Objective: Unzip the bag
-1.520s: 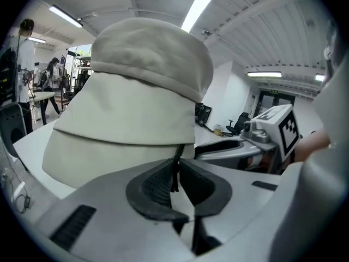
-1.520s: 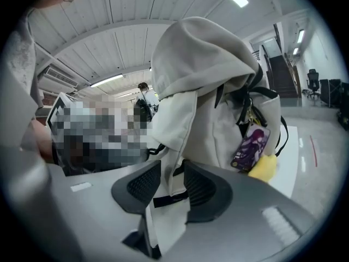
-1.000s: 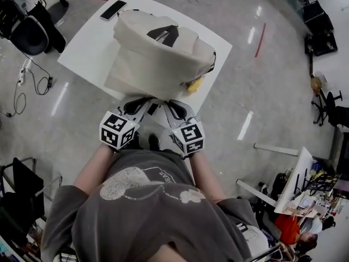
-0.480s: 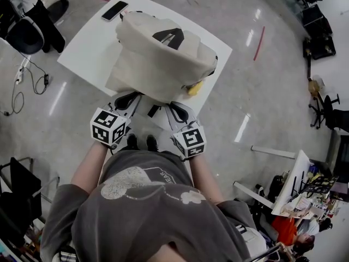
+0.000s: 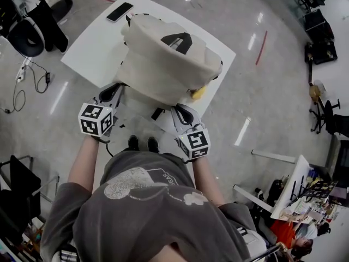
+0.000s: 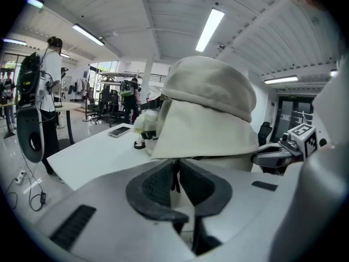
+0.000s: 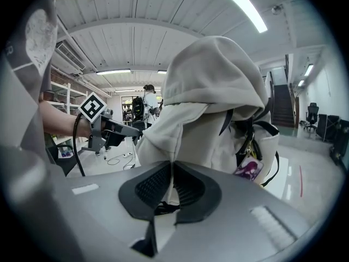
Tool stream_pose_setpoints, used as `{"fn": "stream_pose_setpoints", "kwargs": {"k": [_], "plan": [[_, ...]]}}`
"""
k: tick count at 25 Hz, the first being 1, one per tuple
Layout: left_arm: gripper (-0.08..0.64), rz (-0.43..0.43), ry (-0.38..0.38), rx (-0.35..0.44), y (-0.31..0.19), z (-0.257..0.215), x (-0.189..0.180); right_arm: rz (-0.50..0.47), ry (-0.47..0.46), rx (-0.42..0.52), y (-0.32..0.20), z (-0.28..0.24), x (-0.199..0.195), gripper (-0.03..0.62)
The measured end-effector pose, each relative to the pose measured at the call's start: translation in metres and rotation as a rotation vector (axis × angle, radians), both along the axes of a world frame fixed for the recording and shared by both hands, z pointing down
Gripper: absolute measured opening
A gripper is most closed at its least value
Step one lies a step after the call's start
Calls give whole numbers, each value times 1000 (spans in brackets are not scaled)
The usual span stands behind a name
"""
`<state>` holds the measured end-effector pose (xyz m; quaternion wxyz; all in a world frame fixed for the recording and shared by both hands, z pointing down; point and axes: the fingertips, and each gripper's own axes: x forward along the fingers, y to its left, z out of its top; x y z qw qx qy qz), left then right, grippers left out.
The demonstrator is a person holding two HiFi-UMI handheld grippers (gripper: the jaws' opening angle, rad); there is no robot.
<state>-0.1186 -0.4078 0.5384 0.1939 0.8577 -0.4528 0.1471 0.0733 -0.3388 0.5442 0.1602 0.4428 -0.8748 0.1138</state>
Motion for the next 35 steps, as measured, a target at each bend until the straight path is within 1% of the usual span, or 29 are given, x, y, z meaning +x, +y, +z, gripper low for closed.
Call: {"fn": "stream_pose_setpoints", "kwargs": {"k": [4,7,11,16,20,25,28,32,35], "plan": [[43,-60,-16,-5,-13,5,-30,14,-4,-9,-2,2,2,18],[44,-66,-45,2,-21,8,-46,23,-4,-13,-2,3,2,18],[44,-32,-96,21,-23,8,-48,37,-4,-11,-3,1,1,18],[44,-28,-107,15,-23,12,-47,53,-3,-18,-2,0,1,18],[44,-5,-154,26,-22,19,-44,74,11,-32,-5,3,3,20],[46,25,-126,-20,-13,31,-32,64,-22,-48,-1,4,3,23],[46,21,-117,-21,-9,33,-30,69,-19,-59,-1,5,2,28],[54,21,-91,-30,-5,36,-27,102,-36,-58,-2,6,3,32],[95,26,-79,-27,-2,34,-26,120,-53,-53,0,4,3,48]]}}
